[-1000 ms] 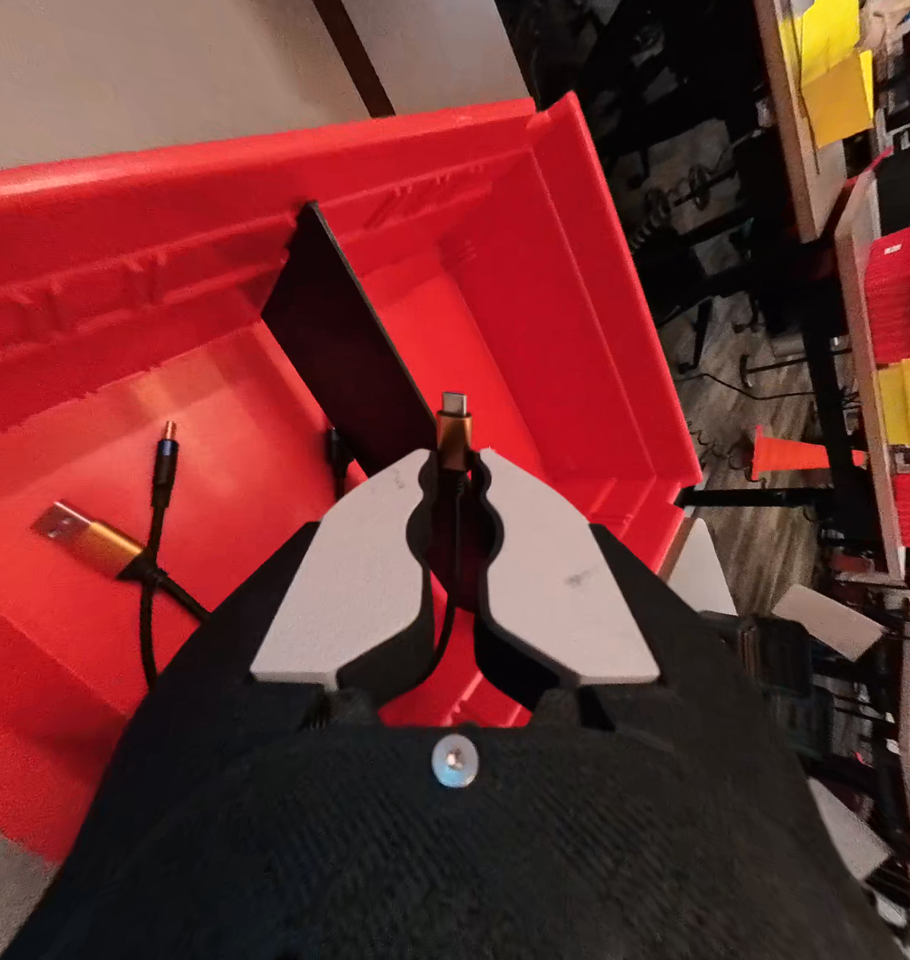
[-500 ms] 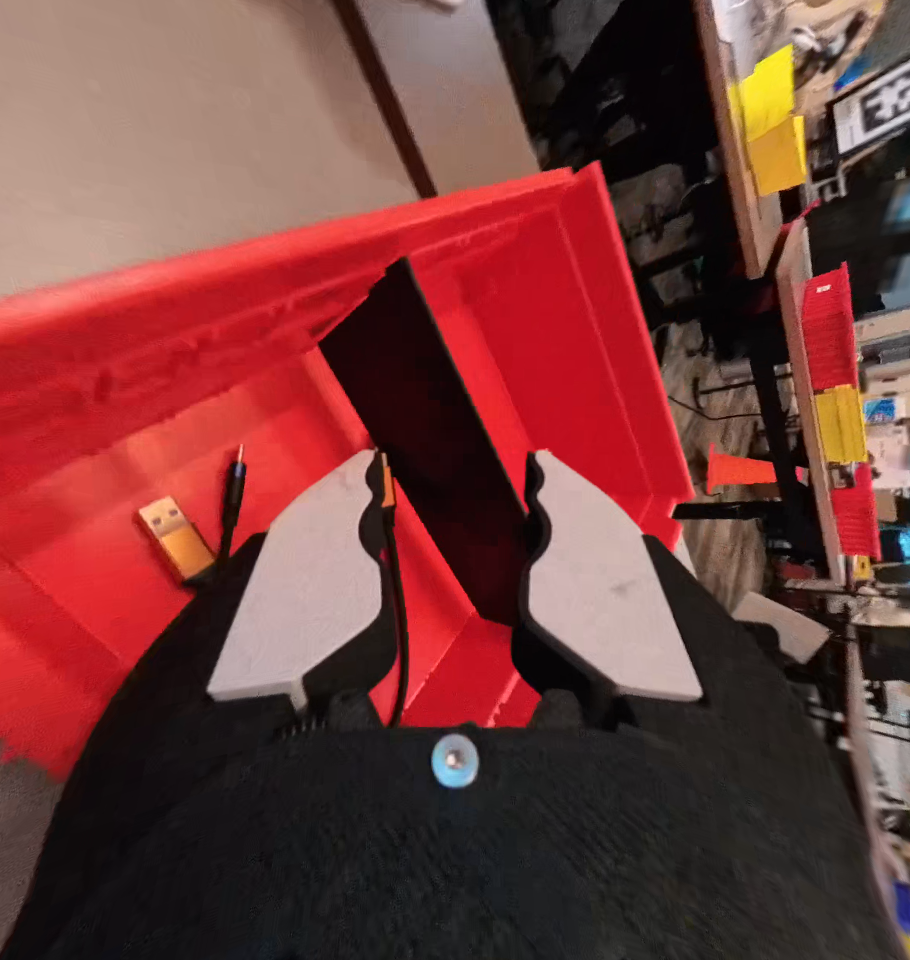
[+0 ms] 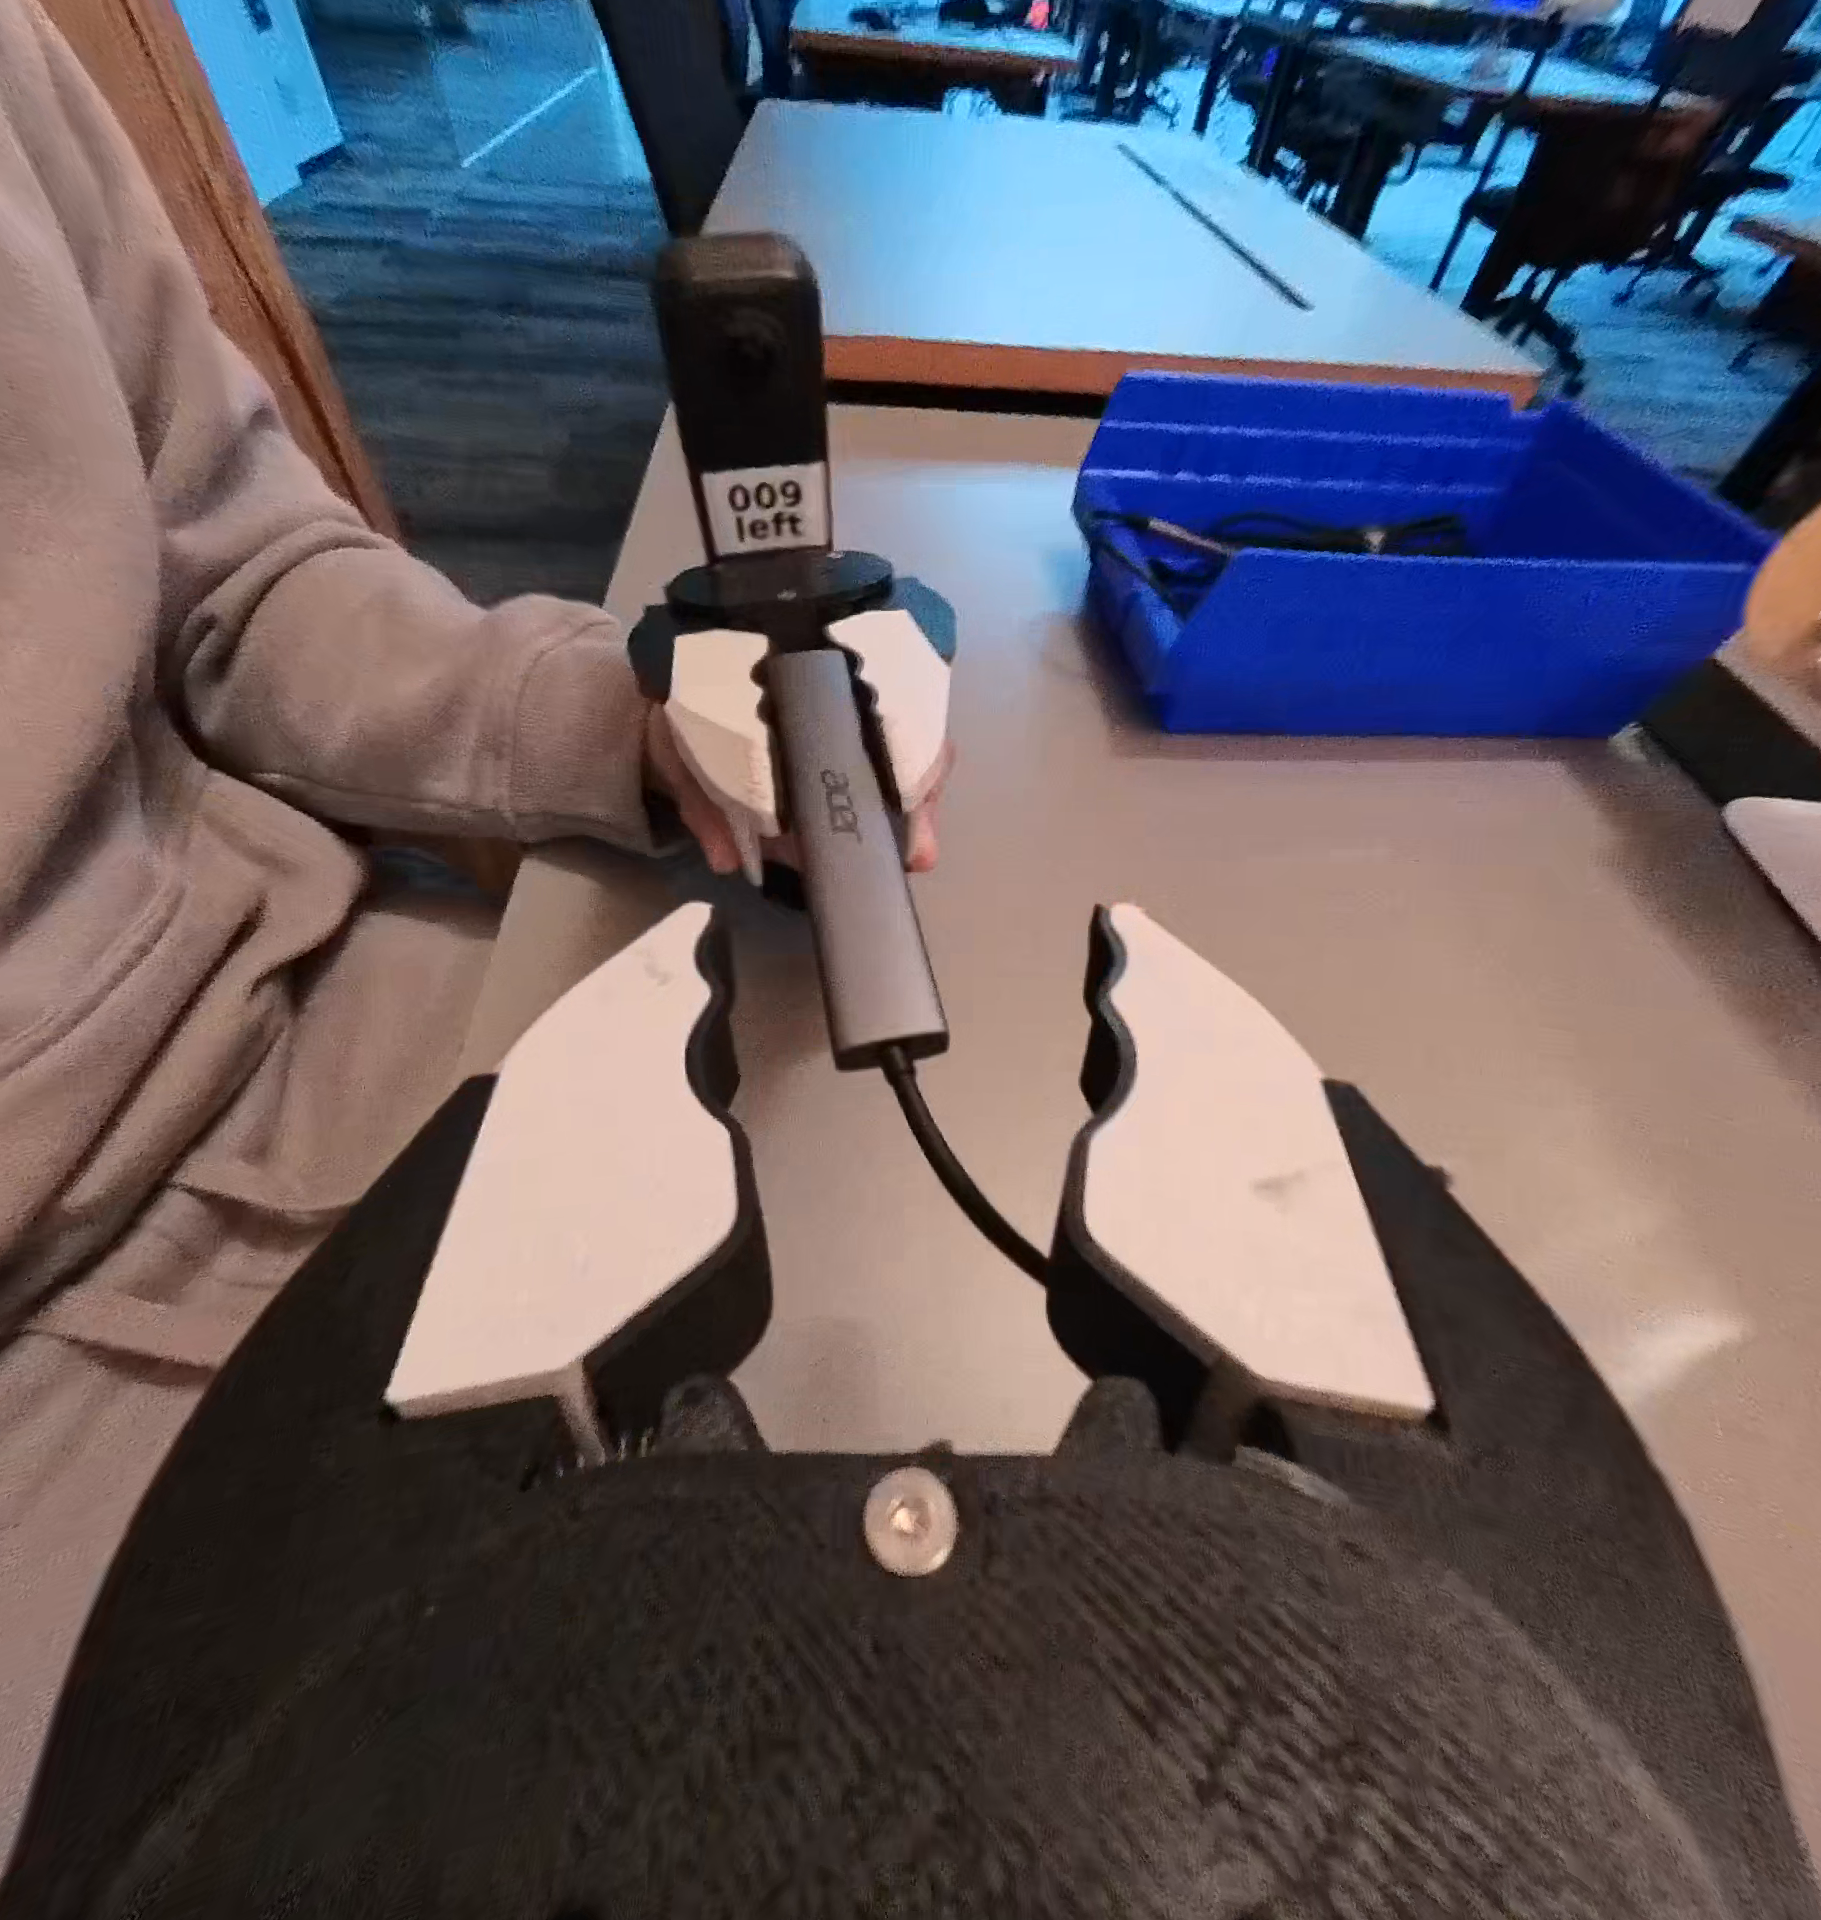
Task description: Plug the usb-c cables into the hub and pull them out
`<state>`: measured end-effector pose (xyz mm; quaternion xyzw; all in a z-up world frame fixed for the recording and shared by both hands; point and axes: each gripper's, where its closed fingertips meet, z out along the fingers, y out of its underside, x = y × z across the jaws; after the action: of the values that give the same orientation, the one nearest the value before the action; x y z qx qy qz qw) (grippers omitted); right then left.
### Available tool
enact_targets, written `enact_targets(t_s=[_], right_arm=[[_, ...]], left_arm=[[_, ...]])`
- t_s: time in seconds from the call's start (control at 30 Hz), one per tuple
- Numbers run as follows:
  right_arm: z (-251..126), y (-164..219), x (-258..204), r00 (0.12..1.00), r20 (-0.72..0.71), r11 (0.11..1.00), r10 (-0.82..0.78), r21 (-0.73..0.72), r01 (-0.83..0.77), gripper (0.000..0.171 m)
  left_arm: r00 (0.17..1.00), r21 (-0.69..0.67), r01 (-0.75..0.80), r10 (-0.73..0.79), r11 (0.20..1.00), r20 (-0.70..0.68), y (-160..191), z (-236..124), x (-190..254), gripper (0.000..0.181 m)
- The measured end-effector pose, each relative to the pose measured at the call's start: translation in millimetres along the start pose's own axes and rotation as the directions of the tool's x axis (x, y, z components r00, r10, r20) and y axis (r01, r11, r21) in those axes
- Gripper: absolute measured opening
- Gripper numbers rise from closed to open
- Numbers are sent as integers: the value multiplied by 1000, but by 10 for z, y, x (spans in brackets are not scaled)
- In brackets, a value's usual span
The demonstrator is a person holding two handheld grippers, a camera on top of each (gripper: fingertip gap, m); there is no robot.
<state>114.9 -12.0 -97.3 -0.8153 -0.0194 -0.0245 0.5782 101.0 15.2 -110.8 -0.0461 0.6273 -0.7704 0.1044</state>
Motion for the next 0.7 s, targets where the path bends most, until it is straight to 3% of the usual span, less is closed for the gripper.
enact_targets(t_s=[0.1, 0.2, 0.4, 0.43, 0.47, 0.53, 0.7], right_arm=[[91, 102, -88, 1000, 17, 992, -2, -128, 4, 52], [89, 131, -198, 996, 89, 985, 18, -173, -3, 23], [57, 145, -193, 992, 111, 962, -59, -261, 86, 22], [28, 123, -144, 992, 90, 955, -90, -275, 112, 22], [-52, 115, -73, 989, 60, 940, -133, -308, 145, 22], [-280, 25, 165, 982, -11, 917, -191, -359, 174, 22], [-1273, -252, 1289, 879, -276, 830, -389, -519, 204, 22]], left_arm=[[998, 3, -47, 47, 999, -45, -5, 9, 85, 23], [997, -1, -50, 50, 999, -51, -6, 19, 99, 23], [998, -14, -56, 56, 998, -27, 6, 54, 102, 24], [999, 13, -45, 45, 999, 15, -32, 53, 55, 34], [997, 44, -40, 37, 998, 66, -75, 39, -8, 52], [991, 50, -40, 33, 998, 131, -89, 0, -109, 65], [985, 17, -35, 31, 999, 169, -15, -31, -195, 64]])
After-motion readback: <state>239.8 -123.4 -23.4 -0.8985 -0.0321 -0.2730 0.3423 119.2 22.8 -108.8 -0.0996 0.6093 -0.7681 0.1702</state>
